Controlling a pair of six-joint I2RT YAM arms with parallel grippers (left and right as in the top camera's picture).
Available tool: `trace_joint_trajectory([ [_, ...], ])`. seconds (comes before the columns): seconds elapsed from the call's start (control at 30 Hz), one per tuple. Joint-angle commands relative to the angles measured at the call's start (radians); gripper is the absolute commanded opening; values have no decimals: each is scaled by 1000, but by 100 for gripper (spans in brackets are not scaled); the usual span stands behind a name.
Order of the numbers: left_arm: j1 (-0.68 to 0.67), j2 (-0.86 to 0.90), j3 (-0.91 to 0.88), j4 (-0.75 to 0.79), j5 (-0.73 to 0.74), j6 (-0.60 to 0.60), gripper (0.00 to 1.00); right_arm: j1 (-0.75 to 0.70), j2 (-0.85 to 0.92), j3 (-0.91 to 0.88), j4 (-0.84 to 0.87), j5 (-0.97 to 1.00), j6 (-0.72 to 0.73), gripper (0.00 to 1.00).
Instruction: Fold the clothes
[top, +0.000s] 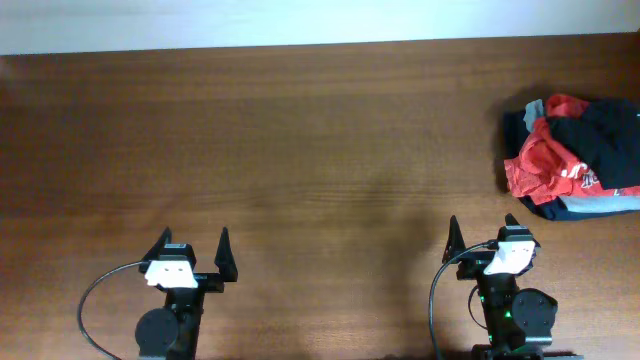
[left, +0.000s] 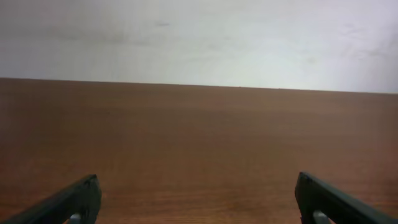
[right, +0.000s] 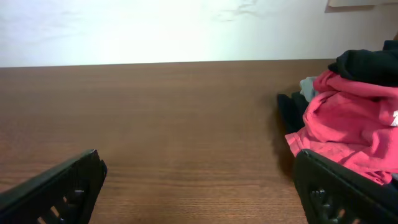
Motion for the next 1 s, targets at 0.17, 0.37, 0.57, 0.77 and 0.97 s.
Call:
trace_joint_trajectory([
  [0.17, 6, 8, -7, 0, 18, 72, 99, -6, -8, -9, -1, 16, 5, 99],
  [0.37, 6, 9, -6, 0, 17, 72, 99, -6, -8, -9, -1, 16, 5, 99],
  [0.57, 6, 9, -7, 0, 17, 72, 99, -6, -9, -9, -1, 16, 5, 99],
  [0.77, 6, 9, -7, 0, 17, 72, 99, -6, -8, -9, -1, 16, 5, 99],
  [0.97, 6, 9, -7, 0, 17, 72, 99, -6, -8, -9, -1, 16, 5, 99],
])
